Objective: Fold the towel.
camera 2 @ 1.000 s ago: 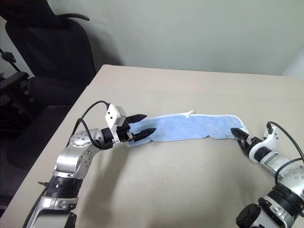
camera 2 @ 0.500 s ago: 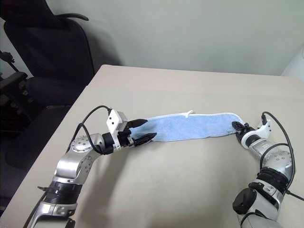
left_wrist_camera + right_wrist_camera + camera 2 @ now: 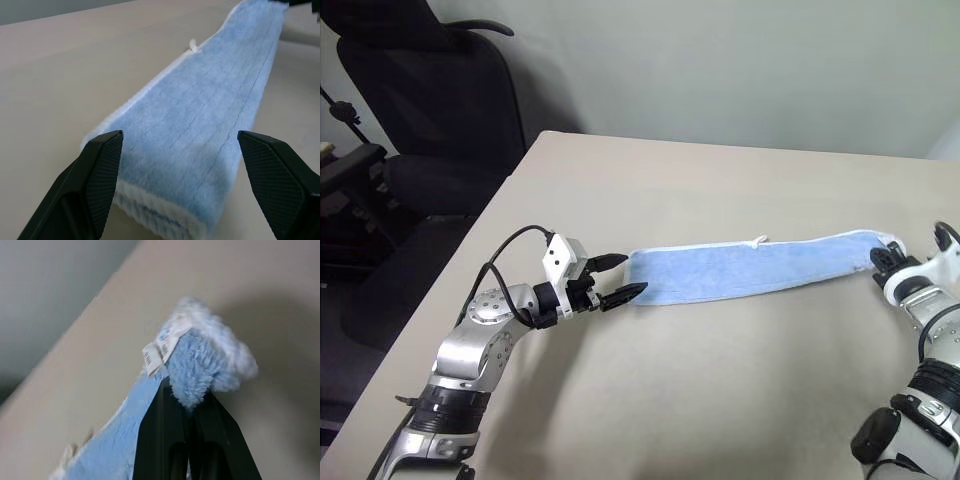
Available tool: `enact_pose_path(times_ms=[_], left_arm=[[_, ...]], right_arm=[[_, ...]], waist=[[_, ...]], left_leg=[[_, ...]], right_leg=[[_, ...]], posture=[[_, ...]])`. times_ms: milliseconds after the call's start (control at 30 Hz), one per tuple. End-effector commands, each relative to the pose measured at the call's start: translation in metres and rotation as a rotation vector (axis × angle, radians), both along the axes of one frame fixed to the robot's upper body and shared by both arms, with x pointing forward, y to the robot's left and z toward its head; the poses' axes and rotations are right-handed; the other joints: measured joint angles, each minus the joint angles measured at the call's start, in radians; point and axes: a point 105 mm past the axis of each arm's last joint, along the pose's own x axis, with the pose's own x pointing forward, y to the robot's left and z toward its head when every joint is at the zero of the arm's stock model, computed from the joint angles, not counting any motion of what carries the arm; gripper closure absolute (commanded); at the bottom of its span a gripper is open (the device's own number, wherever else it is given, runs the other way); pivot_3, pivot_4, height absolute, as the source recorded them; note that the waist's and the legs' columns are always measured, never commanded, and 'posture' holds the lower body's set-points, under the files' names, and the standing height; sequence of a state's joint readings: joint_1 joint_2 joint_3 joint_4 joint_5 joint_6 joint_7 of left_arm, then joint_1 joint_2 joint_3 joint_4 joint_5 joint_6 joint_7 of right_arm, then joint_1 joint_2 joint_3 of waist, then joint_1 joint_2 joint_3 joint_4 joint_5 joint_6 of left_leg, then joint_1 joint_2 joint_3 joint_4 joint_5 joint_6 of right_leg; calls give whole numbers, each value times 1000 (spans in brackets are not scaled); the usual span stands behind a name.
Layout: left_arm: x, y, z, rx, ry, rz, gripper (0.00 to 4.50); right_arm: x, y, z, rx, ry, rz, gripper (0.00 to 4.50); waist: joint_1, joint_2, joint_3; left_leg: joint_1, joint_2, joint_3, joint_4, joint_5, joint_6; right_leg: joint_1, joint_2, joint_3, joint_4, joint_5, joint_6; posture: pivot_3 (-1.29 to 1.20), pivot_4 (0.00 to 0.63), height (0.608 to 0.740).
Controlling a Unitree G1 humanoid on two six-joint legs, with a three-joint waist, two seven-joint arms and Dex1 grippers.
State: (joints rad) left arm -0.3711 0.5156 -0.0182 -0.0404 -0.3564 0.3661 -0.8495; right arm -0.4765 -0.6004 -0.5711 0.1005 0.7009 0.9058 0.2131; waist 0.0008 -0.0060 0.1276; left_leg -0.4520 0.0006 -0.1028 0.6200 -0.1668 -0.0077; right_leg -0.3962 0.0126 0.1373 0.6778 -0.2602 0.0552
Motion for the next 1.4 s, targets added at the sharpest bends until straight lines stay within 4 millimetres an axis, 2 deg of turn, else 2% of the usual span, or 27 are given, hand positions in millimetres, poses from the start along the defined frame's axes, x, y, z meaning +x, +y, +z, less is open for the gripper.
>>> enact_pose_path(times_ms=[33, 100, 167, 333, 367, 467, 567, 700, 867, 933, 1000, 1167, 1200, 1267, 1300, 1400], left_arm=[[0, -3, 8, 9, -39, -18, 533], [1, -3, 8, 9, -39, -19, 533], [1, -4, 8, 9, -38, -19, 533], [-2, -5, 6, 1, -32, -13, 533], [-3, -6, 6, -1, -31, -12, 533], [-9, -3, 6, -16, -19, 2, 533], [-16, 0, 7, -62, 16, 17, 533], [-30, 10, 7, -186, 137, 42, 533], [-42, 21, 6, -326, 296, 62, 533], [-44, 24, 6, -391, 363, 72, 533], [-45, 25, 4, -467, 445, 79, 533], [-48, 21, 4, -576, 557, 75, 533], [-50, 18, 3, -588, 580, 72, 357], [-51, 15, 2, -600, 606, 69, 15], [-52, 15, 2, -603, 613, 69, 15], [-57, 4, -11, -634, 738, 67, 15]], right_arm=[[0, 58, 19, -416, -84, 282, 4454], [-4, 95, 4, -735, -84, 475, 4454], [-9, 117, -12, -938, -84, 616, 4454], [1, 146, -54, -1225, -54, 760, 4454], [4, 147, -58, -1233, -50, 756, 4454], [1, 158, -62, -1167, -64, 803, 3827], [-6, 161, -55, -1074, -97, 827, 2823], [-28, 168, -33, -858, -185, 857, 1473], [-49, 166, -19, -646, -211, 895, 1473], [-44, 158, -11, -550, -220, 833, 1870], [-28, 146, -7, -483, -214, 722, 2355], [1, 132, -16, -398, -168, 565, 4158], [7, 130, -23, -400, -140, 538, 4494], [12, 128, -32, -410, -111, 513, 4500], [14, 127, -33, -413, -106, 508, 4500], [17, 136, -56, -455, -56, 528, 4500]], waist=[[-5, 0, 0], [-6, 0, 0], [-6, 0, 0], [-4, 0, 0], [-4, 0, 0], [-3, 0, 0], [-2, -1, 0], [-1, -1, 0], [2, -1, 0], [3, -3, 0], [3, -3, 1], [2, -4, 1], [2, -4, 1], [5, -4, 1], [8, -4, 1], [8, -4, 1]], left_leg=[[0, 0, 0, 0, 0, 0], [0, 1, 0, 0, 0, 0], [0, 0, 0, 0, 0, 0], [0, 1, -1, 4, 0, 0], [0, 0, -1, 4, 0, 0], [-1, 1, -1, 7, 0, 0], [0, 1, -1, 8, 0, 0], [0, 1, 0, 7, 0, -2], [2, 1, 1, 7, 1, -7], [4, 1, 1, 7, 1, -8], [8, 1, 1, 6, 2, -8], [22, 0, 1, 5, 3, -9], [25, 0, 1, 3, 2, -10], [26, 0, 0, 0, 2, -11], [26, 0, 1, -2, 2, -12], [25, 1, 1, -8, 2, -13]], right_leg=[[0, 0, 0, 0, 0, 0], [1, 0, -1, 0, 0, 1], [1, 0, -1, 0, 0, 1], [2, 0, -1, -1, 1, 2], [2, 0, -1, -1, 1, 3], [3, 0, -1, -1, 2, 2], [4, 0, -1, -1, 2, 1], [3, 0, -2, -1, 0, -1], [5, 1, -2, 0, -3, -5], [7, 1, -2, 0, -7, -10], [11, 1, -1, 0, -7, -10], [18, 1, 1, 0, -8, -13], [20, 1, 1, 0, -8, -15], [20, 1, 1, 0, -9, -16], [20, 1, 0, 0, -10, -16], [20, 1, 0, 0, -7, -9]], posture=[[0, 150, 740], [0, 150, 740], [0, 150, 740], [0, 150, 740], [0, 150, 740], [0, 150, 740], [0, 150, 740], [0, 150, 740], [0, 150, 740], [0, 150, 740], [0, 150, 740], [0, 150, 740], [0, 150, 740], [0, 150, 740], [0, 150, 740], [0, 150, 740]])
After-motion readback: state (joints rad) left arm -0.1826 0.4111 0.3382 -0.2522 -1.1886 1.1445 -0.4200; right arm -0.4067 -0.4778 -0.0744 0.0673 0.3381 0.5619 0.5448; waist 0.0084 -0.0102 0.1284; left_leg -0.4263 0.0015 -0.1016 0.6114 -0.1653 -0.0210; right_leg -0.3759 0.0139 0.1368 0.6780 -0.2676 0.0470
